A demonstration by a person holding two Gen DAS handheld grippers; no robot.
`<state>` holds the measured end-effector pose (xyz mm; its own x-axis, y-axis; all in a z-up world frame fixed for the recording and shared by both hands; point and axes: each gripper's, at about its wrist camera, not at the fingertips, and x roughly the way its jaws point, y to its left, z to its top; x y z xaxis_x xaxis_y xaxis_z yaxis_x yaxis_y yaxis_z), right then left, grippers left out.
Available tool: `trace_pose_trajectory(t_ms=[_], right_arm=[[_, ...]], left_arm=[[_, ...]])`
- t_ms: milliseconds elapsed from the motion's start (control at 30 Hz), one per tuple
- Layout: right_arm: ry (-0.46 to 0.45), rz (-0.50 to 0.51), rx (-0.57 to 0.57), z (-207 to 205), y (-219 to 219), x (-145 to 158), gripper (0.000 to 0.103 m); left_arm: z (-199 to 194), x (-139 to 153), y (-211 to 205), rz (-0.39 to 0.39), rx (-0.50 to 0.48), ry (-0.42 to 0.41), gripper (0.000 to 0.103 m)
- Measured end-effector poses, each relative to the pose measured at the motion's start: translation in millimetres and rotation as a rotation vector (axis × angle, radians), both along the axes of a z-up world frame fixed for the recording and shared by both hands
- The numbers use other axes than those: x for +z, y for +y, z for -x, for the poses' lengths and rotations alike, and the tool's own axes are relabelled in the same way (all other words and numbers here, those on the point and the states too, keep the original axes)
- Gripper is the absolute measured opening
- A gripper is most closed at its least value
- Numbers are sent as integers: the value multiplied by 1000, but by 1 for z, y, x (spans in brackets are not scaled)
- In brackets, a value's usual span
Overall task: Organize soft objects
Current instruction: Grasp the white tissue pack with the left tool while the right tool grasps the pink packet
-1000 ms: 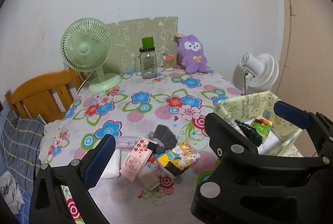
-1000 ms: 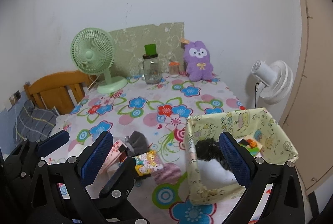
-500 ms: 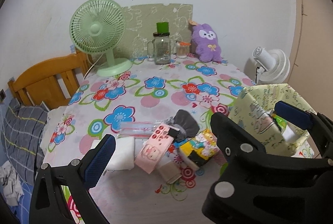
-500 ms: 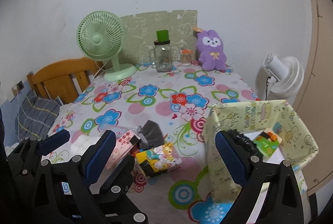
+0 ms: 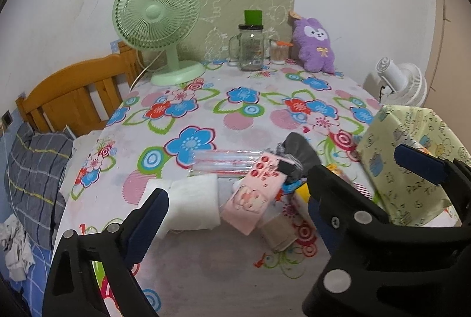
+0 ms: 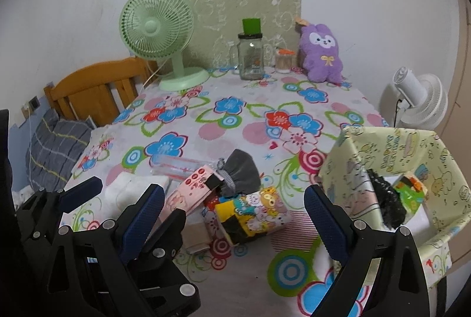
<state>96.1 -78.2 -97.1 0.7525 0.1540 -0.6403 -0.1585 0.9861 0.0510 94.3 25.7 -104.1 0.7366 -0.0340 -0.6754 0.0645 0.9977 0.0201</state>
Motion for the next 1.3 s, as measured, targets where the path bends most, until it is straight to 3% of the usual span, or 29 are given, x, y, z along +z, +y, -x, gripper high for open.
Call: trace_pose_trajectory(t_ms=[600, 1067, 1300], right_arm=[[112, -10, 32, -33, 32, -23, 86], [225, -14, 17, -58, 47, -49, 77], [257, 2, 32, -68, 58, -58, 66]], left_arm=[[-28, -23, 47, -25, 116, 56, 93], [-48, -47, 54, -44, 121, 124, 93], [-54, -56, 56, -34, 113, 154, 93]])
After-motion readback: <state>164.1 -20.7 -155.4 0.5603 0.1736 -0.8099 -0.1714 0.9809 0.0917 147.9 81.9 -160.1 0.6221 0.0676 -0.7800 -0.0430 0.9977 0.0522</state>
